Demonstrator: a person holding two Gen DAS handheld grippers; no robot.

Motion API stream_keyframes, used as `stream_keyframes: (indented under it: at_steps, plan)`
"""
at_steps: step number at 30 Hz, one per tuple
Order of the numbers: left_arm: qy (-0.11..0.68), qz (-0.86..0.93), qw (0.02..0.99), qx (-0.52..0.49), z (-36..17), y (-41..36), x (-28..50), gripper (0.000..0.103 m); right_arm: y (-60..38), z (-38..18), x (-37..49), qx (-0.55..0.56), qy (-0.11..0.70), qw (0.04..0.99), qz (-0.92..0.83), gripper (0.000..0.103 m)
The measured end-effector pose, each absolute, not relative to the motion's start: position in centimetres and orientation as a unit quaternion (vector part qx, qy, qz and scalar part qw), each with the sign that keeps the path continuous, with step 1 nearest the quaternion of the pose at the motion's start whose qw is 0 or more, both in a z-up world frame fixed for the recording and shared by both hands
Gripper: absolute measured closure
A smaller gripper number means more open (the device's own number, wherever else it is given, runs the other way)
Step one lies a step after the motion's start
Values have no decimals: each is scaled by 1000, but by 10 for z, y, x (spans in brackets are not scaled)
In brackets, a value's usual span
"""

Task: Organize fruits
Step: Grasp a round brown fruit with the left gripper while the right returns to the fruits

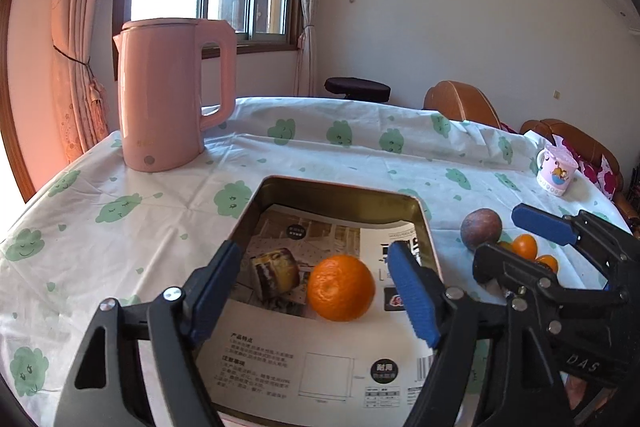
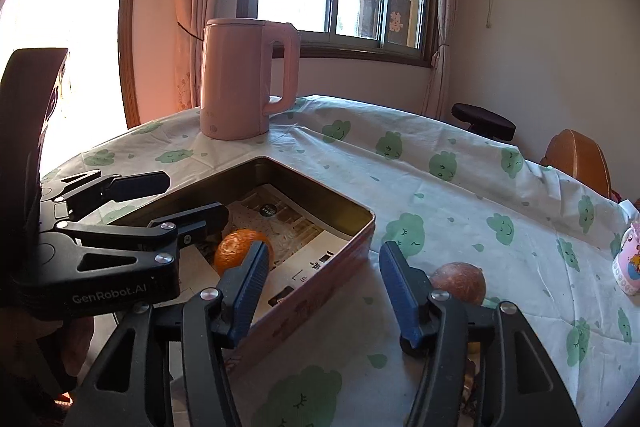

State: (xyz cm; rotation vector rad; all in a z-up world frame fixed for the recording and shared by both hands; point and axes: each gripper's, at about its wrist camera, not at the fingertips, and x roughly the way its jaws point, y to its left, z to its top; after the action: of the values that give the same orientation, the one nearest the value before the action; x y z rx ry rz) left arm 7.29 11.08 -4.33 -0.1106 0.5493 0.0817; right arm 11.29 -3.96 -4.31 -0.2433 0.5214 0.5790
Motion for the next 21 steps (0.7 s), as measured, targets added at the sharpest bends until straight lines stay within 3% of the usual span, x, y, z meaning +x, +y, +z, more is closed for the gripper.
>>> stream_keyframes:
  at_steps: [11,15,21]
  plan:
    - [286,-28,958,-22,-54,26,73,25,-170,-43,97,-57,262,951,155,36]
    - [296,-34,955,6,-60,-2,75,21,-192,-46,98,-36,266,953,138,36]
    - [301,-69,951,25,-58,-29,71,25,-201,-52,95,-27,267,954,134,36]
